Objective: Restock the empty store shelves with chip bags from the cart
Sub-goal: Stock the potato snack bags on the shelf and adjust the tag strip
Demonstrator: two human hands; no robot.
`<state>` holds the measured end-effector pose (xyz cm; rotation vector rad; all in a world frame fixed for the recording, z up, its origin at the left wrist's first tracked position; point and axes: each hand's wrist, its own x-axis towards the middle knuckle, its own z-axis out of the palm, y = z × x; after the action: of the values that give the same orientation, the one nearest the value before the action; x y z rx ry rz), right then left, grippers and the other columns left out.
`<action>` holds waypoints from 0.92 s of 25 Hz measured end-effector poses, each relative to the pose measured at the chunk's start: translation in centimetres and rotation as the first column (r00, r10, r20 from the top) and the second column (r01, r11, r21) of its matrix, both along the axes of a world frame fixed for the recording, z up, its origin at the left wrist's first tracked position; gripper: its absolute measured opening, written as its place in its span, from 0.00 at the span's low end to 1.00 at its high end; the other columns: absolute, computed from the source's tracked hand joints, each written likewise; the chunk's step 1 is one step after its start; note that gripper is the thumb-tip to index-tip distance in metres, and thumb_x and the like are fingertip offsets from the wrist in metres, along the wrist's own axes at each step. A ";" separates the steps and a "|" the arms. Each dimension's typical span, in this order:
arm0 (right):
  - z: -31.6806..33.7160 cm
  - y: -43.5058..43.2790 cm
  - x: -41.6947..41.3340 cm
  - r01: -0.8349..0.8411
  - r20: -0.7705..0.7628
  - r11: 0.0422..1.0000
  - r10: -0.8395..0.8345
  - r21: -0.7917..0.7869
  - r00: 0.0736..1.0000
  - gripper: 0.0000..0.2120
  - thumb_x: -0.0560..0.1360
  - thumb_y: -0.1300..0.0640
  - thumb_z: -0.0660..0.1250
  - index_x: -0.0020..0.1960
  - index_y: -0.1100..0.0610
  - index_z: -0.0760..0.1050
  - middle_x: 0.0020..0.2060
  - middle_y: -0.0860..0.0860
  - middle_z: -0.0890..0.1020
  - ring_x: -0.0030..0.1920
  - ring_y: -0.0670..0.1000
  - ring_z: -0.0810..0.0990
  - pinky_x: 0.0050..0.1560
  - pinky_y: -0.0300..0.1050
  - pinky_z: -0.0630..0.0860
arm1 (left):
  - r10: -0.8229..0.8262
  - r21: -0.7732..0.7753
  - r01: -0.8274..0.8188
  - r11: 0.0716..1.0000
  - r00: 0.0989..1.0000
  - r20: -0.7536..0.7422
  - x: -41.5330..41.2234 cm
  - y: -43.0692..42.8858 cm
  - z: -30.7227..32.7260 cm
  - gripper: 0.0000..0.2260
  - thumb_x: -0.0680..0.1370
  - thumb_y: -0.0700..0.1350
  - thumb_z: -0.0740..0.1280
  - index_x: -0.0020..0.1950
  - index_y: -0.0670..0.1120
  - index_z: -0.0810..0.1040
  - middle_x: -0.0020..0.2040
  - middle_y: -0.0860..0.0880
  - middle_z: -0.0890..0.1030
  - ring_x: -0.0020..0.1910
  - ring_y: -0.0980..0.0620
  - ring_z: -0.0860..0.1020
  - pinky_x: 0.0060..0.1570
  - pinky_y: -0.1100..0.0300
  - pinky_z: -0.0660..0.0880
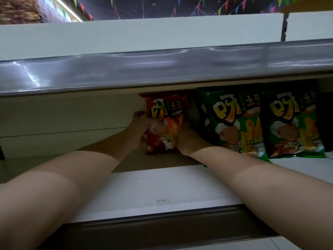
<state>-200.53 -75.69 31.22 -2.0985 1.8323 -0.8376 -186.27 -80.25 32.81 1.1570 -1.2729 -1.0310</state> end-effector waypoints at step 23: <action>0.1 1.8 -0.6 0.012 -0.340 0.995 -0.044 -0.094 0.939 0.23 0.82 0.60 0.50 0.75 0.56 0.51 0.62 0.60 0.72 0.59 0.58 0.74 0.47 0.45 0.70 | 0.088 0.115 -0.110 0.987 0.979 0.181 -1.1 2.6 -1.0 0.35 0.70 0.48 0.75 0.70 0.38 0.63 0.64 0.44 0.73 0.63 0.43 0.74 0.59 0.52 0.72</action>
<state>-201.16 -73.89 31.27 -2.4069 2.0282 -0.5992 -187.34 -77.63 31.80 1.4192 -1.2875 -0.9619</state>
